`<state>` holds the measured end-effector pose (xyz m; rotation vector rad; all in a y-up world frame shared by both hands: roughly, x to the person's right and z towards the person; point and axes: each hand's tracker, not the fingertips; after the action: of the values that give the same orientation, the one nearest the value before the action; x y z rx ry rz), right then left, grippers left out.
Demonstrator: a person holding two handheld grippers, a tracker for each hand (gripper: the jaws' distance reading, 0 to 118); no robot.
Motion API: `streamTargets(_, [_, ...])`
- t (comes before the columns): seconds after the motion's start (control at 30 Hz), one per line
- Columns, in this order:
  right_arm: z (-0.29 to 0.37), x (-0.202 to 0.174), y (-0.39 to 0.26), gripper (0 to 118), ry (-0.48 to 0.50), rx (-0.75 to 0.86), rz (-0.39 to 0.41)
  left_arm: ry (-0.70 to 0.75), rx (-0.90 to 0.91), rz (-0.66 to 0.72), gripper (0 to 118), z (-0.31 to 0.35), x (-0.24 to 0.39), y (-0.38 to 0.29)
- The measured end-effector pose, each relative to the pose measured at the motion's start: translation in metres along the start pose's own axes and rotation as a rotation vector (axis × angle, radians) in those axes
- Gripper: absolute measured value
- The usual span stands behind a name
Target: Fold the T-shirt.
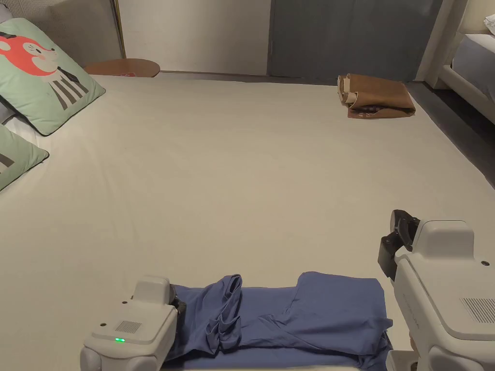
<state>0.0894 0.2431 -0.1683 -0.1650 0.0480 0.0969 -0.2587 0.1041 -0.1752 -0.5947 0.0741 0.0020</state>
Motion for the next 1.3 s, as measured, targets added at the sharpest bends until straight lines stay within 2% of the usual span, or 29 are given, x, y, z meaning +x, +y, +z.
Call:
streamTargets(0.13, [0.001, 0.010, -0.001, 0, -0.025, -0.005, -0.003, -0.056, 0.008, -0.069, 0, -0.003, 0.031, -0.006])
streamTargets(0.33, [0.007, 0.023, -0.002, 0, -0.053, -0.007, -0.009, -0.133, -0.087, -0.070, 0, -0.037, 0.062, -0.018])
streamTargets(0.47, [0.010, 0.030, -0.003, 0, -0.069, -0.012, -0.011, -0.168, -0.059, -0.103, 0, -0.021, 0.090, -0.011])
streamTargets(0.57, [0.007, 0.034, -0.006, 0, -0.078, -0.017, -0.015, -0.264, -0.096, -0.075, 0, -0.021, 0.108, -0.011])
streamTargets(0.73, [0.011, 0.038, -0.006, 0, -0.083, -0.016, -0.010, -0.312, -0.079, -0.083, 0, -0.011, 0.127, -0.009])
streamTargets(0.93, [0.009, 0.039, -0.007, 0, -0.091, -0.013, -0.018, -0.418, -0.021, 0.021, 0, 0.023, 0.081, 0.031])
streamTargets(1.13, [0.006, 0.025, -0.006, 0, -0.060, -0.010, -0.020, -0.561, -0.166, 0.334, 1, 0.016, -0.015, 0.059])
streamTargets(1.2, [0.004, 0.019, -0.006, 0, -0.048, -0.009, -0.018, -0.589, -0.213, 0.401, 14, 0.011, -0.046, 0.059])
streamTargets(1.3, [0.001, 0.012, -0.006, 0, -0.030, -0.014, -0.014, -0.591, -0.294, 0.469, 53, 0.002, -0.082, 0.052])
